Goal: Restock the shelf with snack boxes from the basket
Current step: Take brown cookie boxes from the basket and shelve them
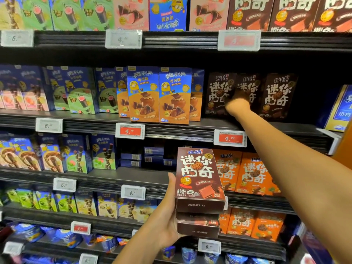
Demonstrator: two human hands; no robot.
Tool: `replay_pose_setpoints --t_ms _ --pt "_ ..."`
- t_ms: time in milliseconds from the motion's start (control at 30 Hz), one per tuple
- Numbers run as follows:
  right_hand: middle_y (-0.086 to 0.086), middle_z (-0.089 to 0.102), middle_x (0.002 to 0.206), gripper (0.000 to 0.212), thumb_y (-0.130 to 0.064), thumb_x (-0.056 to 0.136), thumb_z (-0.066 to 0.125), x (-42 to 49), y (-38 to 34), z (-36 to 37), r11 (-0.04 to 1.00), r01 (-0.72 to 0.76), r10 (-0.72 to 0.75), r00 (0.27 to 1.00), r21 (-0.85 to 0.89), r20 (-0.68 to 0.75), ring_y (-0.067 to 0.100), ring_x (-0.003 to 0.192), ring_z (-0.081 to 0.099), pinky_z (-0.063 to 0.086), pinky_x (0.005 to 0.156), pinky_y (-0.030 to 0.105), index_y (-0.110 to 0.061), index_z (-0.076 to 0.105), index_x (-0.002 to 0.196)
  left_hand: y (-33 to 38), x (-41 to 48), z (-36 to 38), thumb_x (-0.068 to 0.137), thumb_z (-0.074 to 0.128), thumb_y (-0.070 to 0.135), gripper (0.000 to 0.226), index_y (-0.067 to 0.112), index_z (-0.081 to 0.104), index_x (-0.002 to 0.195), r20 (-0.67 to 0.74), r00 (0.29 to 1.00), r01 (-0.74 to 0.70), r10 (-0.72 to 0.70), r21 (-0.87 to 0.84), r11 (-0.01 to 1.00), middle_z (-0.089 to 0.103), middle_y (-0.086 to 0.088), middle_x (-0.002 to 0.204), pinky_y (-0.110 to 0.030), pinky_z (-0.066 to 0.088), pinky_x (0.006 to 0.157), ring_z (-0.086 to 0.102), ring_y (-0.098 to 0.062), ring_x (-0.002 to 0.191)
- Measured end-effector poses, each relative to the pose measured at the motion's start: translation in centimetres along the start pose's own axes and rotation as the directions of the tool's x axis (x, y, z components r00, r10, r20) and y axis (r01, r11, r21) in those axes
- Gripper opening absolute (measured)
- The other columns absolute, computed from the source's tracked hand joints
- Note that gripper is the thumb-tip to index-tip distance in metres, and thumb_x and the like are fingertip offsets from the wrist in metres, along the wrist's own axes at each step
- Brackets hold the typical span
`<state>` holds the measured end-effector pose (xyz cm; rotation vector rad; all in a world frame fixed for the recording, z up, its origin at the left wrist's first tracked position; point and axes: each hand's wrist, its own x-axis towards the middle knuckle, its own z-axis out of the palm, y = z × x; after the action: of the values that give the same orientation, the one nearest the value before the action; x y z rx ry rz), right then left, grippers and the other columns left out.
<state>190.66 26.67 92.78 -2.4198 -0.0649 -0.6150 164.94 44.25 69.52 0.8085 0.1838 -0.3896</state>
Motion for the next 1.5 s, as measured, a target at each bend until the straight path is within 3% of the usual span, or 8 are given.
replay_pose_setpoints --t_ms 200,500,600,733,867,967,1233,1500 --pt "0.018 0.063 0.126 0.043 -0.033 0.094 0.067 -3.5 -0.1 -2.3 0.936 -0.083 0.112 0.991 0.343 -0.066 0.034 0.110 0.063 0.055 0.087 0.038 0.001 0.060 0.120 0.5 -0.5 0.0 0.072 0.063 0.092 0.090 0.018 0.083 0.118 0.008 0.998 -0.056 0.055 0.033 0.998 0.074 -0.017 0.133 -0.049 0.063 0.089 0.073 -0.038 0.121" --pt "0.004 0.068 0.083 0.016 -0.019 0.092 0.068 -23.3 1.9 -2.2 0.688 0.223 -0.100 0.972 0.691 -0.214 0.008 0.075 0.064 0.055 0.068 0.023 -0.010 0.070 0.105 0.2 -0.6 -1.1 0.087 0.053 0.090 0.085 0.018 0.081 0.123 -0.064 0.996 -0.065 0.067 0.030 0.997 0.072 -0.019 0.136 -0.053 0.061 0.095 0.070 -0.042 0.125" --pt "-0.007 0.067 0.089 0.022 -0.031 0.092 0.072 -27.3 3.1 0.2 0.724 0.014 -0.086 0.994 0.690 0.071 -0.001 0.076 0.065 0.054 0.073 0.018 -0.018 0.066 0.110 0.1 -0.9 -1.3 0.083 0.057 0.090 0.087 0.017 0.080 0.125 -0.052 0.995 -0.081 0.083 0.038 0.996 0.071 -0.019 0.138 -0.053 0.062 0.095 0.070 -0.040 0.125" --pt "-0.004 0.074 0.108 0.041 -0.054 0.086 0.073 -28.3 4.9 1.9 0.704 -0.311 -0.038 0.882 0.639 0.471 0.014 0.100 0.073 0.055 0.099 0.047 -0.024 0.068 0.114 -0.4 -1.6 -1.0 0.058 0.076 0.092 0.101 0.018 0.079 0.127 -0.027 0.994 -0.103 0.105 0.069 0.992 0.070 -0.020 0.139 -0.054 0.062 0.093 0.070 -0.041 0.126" --pt "0.010 0.075 0.108 0.046 -0.063 0.081 0.070 -28.5 5.2 1.8 0.735 -0.326 -0.058 0.843 0.594 0.534 0.026 0.104 0.072 0.052 0.102 0.052 -0.022 0.073 0.100 -1.1 -1.8 -1.1 0.066 0.070 0.090 0.092 0.019 0.081 0.123 -0.097 0.990 -0.097 0.102 0.058 0.994 0.073 -0.020 0.135 -0.055 0.063 0.089 0.073 -0.041 0.121" --pt "0.009 0.073 0.114 0.039 -0.060 0.085 0.071 -28.4 5.5 1.5 0.744 -0.360 -0.050 0.811 0.564 0.583 0.025 0.105 0.071 0.061 0.082 0.039 -0.024 0.073 0.102 -1.4 -2.1 -0.9 0.074 0.063 0.088 0.084 0.021 0.082 0.121 -0.122 0.988 -0.092 0.099 0.065 0.994 0.074 -0.017 0.133 -0.052 0.065 0.085 0.074 -0.038 0.120" --pt "0.004 0.077 0.106 0.032 -0.048 0.094 0.067 -27.8 6.2 -0.7 0.797 -0.388 -0.071 0.701 0.463 0.710 0.023 0.088 0.077 0.053 0.049 0.028 -0.020 0.060 0.107 -1.1 -3.5 -0.2 0.050 0.101 0.065 0.110 0.015 0.067 0.143 -0.090 0.991 -0.098 0.102 0.052 0.994 0.071 -0.019 0.138 -0.055 0.062 0.088 0.071 -0.042 0.123" --pt "0.006 0.076 0.108 0.026 -0.033 0.092 0.073 -26.4 5.7 -3.4 0.678 -0.271 -0.227 0.806 0.683 0.546 0.014 0.080 0.074 0.053 0.053 0.025 -0.021 0.071 0.115 -0.2 -3.0 0.4 0.071 0.093 0.061 0.091 0.016 0.066 0.146 -0.027 0.993 -0.118 0.119 0.030 0.993 0.064 -0.018 0.148 -0.059 0.040 0.121 0.061 -0.042 0.137"
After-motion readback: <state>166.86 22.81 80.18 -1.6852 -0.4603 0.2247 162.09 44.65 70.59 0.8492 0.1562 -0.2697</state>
